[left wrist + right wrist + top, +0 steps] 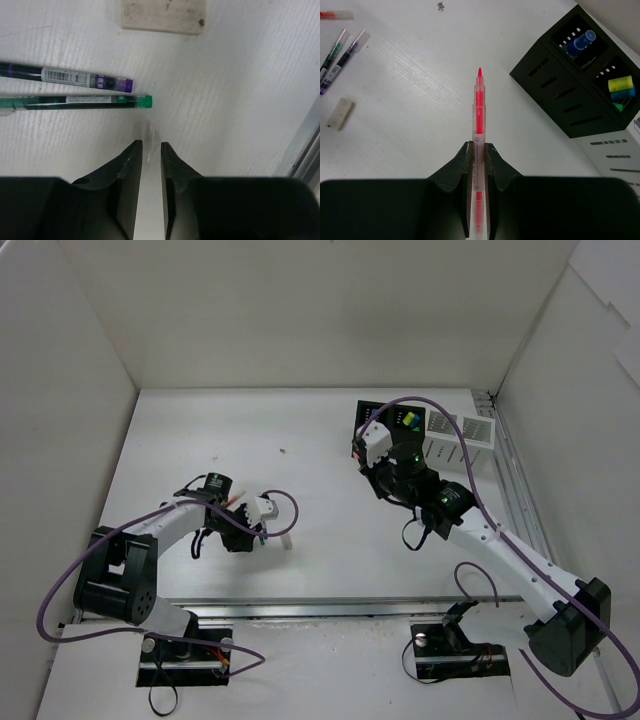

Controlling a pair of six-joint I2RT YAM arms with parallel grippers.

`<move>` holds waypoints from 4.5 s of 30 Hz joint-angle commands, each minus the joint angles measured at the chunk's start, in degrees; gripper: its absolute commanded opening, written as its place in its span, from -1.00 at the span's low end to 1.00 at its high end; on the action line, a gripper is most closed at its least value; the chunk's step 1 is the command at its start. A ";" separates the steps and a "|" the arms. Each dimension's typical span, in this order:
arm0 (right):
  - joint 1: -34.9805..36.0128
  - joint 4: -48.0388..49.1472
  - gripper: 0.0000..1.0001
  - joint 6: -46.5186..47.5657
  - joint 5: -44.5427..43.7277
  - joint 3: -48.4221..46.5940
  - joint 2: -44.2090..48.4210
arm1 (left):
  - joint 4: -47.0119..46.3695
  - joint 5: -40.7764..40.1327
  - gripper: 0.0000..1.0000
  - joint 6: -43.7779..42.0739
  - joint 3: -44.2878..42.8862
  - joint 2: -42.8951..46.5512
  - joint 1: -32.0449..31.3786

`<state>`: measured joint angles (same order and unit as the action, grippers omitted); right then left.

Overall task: Sort the stationery into containers
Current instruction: Close the pen cap on the pen.

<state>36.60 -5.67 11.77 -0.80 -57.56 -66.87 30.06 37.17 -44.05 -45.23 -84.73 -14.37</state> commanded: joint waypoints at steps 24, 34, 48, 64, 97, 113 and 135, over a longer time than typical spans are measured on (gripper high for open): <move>2.86 1.01 -0.95 -2.36 -1.84 1.13 12.28 | 1.67 -0.25 -0.91 0.62 -1.44 -1.76 -8.39; 3.48 1.01 -0.93 -2.46 -2.10 1.31 14.84 | -3.69 -8.07 -0.92 8.36 -1.61 -3.07 -12.08; 3.48 2.15 -0.94 -2.45 -1.05 4.56 17.65 | 4.90 -4.85 -1.00 10.92 -13.37 -2.54 -12.88; 3.48 9.36 -0.96 -8.25 -5.44 14.31 23.27 | 23.56 6.34 -1.00 3.52 -52.92 -20.29 -5.76; 2.51 1.12 -0.93 53.57 21.36 3.44 9.49 | -13.29 9.41 -1.00 69.70 -10.16 26.97 -10.94; 2.78 -13.05 -1.00 88.42 29.45 -5.37 -2.29 | -6.42 19.08 -1.00 64.53 -12.24 19.44 -11.47; 3.30 -12.79 -1.00 89.39 34.55 -8.89 -9.50 | -6.34 20.40 -1.00 63.65 -18.84 7.38 -11.47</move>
<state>39.48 -19.64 100.62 32.03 -63.59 -75.79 24.27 55.94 21.04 -61.45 -78.74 -25.56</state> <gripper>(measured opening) 0.074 0.072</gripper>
